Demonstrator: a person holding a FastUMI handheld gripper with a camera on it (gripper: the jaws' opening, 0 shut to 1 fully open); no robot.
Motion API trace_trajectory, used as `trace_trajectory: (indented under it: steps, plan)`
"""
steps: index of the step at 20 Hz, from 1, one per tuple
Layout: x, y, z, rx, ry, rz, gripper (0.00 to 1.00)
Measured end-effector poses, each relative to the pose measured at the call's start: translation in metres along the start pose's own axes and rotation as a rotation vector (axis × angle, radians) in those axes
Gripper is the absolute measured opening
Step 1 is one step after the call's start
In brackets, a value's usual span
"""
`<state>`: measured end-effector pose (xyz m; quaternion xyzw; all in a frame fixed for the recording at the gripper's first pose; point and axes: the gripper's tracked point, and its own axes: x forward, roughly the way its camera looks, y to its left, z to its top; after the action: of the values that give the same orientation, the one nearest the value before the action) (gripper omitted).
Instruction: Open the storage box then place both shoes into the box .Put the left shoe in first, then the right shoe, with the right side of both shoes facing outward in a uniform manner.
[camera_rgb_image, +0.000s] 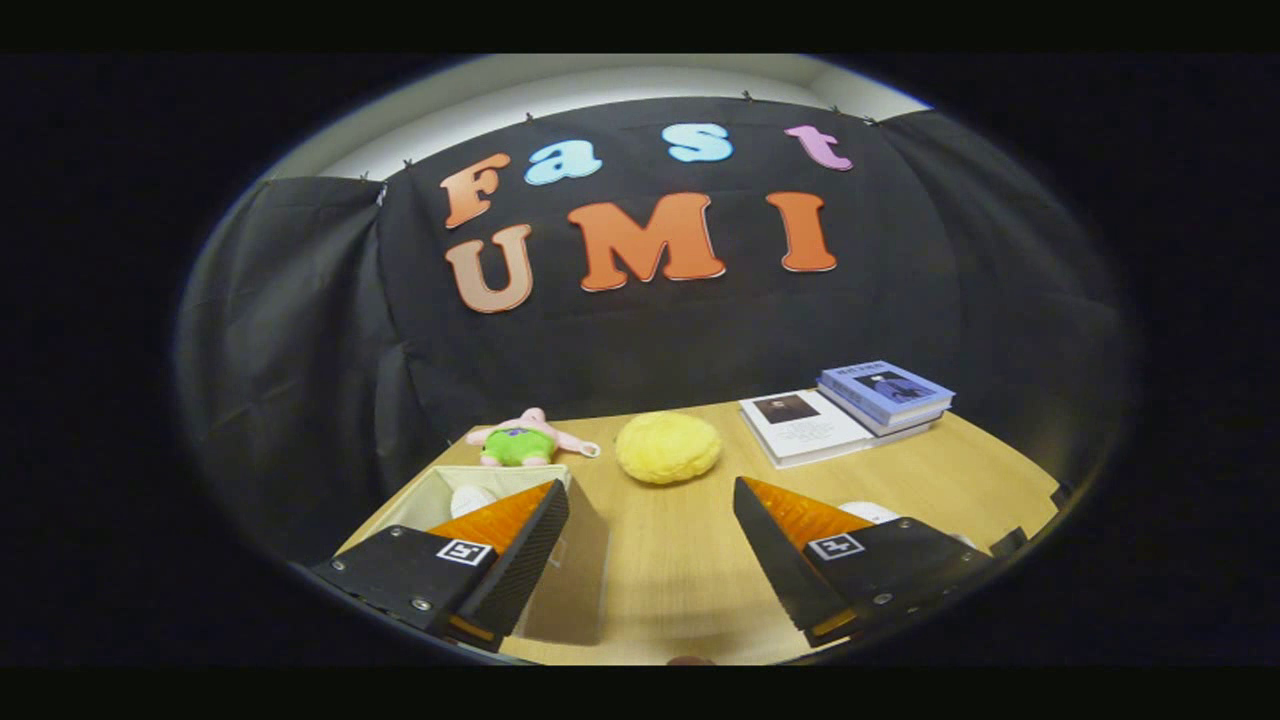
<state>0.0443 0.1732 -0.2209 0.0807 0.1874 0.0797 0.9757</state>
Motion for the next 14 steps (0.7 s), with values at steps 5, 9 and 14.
trace_trajectory:
  steps: [5,9,14]
  plan:
    - [-0.007,-0.079,-0.006,-0.017,0.000,-0.081,0.99]
    - [-0.009,-0.134,-0.023,-0.044,0.035,-0.144,0.99]
    - [-0.008,-0.183,-0.052,-0.034,0.096,-0.162,0.99]
